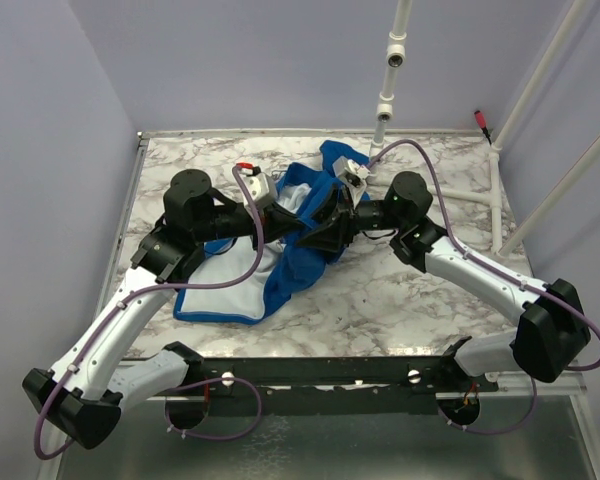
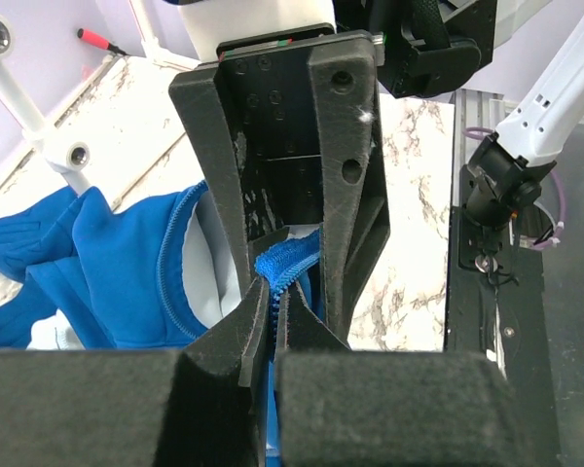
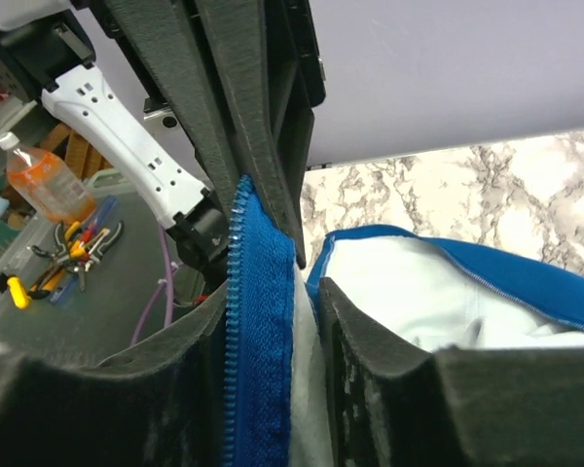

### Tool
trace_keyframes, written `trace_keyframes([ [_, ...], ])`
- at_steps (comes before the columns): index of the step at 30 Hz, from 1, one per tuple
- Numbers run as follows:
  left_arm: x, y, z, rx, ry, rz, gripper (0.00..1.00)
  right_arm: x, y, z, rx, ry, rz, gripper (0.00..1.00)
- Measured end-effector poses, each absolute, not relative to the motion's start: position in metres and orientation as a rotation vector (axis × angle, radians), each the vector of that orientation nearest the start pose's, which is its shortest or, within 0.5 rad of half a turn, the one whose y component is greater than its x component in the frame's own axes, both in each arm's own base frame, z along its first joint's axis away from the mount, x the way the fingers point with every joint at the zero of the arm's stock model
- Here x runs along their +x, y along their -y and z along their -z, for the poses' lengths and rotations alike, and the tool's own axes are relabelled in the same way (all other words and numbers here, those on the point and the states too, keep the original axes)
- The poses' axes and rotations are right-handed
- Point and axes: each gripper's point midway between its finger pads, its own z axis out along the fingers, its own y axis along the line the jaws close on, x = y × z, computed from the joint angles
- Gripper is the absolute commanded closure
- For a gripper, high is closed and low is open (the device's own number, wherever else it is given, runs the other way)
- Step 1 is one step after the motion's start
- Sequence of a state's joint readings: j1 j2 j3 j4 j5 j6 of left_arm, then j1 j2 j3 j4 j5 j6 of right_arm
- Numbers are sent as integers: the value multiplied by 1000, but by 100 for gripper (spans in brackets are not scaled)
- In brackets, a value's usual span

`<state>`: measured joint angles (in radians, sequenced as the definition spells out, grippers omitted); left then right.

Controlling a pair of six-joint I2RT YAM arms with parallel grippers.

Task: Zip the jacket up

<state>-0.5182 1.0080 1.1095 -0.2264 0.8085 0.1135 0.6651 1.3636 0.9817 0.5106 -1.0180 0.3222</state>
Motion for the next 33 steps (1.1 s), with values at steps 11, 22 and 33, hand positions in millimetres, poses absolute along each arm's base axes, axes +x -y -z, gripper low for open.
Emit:
trace_keyframes([
  [11, 213, 256, -358, 1085, -1352, 918, 15, 212, -351, -310, -1070, -1355, -1469, 99],
  [22, 280, 215, -335, 869, -1556, 609, 1, 244, -318, -256, -929, -1683, -1127, 99],
  [33, 341, 69, -149, 727, -2128, 118, 3, 237, -285, -231, -896, -1737, -955, 99],
])
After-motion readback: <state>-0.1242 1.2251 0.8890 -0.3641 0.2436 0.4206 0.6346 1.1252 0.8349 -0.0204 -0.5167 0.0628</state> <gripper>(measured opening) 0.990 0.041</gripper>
